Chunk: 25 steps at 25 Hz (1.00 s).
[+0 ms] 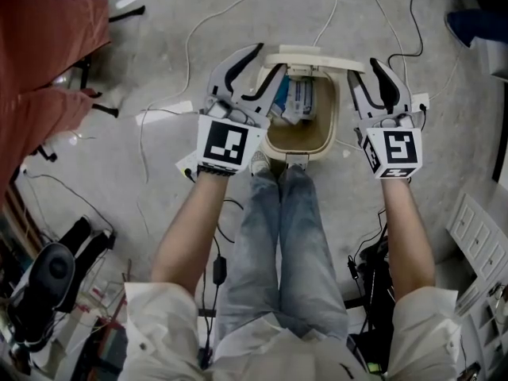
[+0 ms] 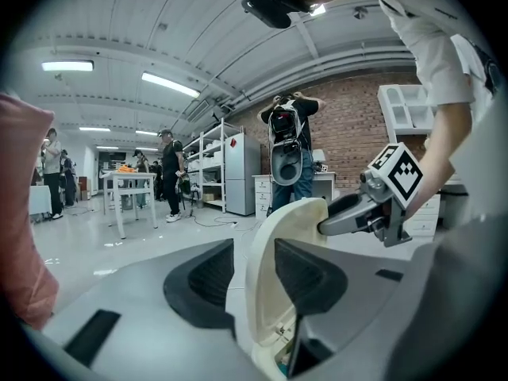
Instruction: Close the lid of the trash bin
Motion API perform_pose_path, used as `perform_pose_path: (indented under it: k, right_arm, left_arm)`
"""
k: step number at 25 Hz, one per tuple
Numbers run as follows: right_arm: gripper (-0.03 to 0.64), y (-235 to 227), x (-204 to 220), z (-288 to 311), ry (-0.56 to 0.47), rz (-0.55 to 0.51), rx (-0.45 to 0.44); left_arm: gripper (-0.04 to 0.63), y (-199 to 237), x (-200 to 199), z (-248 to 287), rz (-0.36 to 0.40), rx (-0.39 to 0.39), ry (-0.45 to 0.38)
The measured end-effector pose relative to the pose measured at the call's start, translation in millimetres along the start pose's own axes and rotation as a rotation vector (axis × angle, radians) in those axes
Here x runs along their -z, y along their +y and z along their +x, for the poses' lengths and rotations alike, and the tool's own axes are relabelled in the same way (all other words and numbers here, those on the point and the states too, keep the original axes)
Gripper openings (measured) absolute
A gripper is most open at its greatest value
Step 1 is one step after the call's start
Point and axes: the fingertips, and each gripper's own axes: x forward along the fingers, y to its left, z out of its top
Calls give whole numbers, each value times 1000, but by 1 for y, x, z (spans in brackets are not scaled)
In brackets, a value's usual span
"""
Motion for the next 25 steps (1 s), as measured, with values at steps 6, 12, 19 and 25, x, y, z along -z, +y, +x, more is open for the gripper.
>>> perform_pose_path:
  k: [6, 12, 19, 25]
  right_arm:
    - [153, 1, -1, 2, 0, -17, -1]
    - [158, 6, -5, 8, 5, -60, -26]
    - [104, 9, -6, 10, 9, -82, -30]
    - [98, 9, -5, 10, 13, -90, -42]
  left_arm:
    - [132, -2, -1, 0, 22, 3, 2]
    - [115, -1, -3, 3, 33, 9, 5]
    - [91, -1, -2, 5, 48, 7, 11]
    - [84, -2, -2, 5, 76, 19, 16]
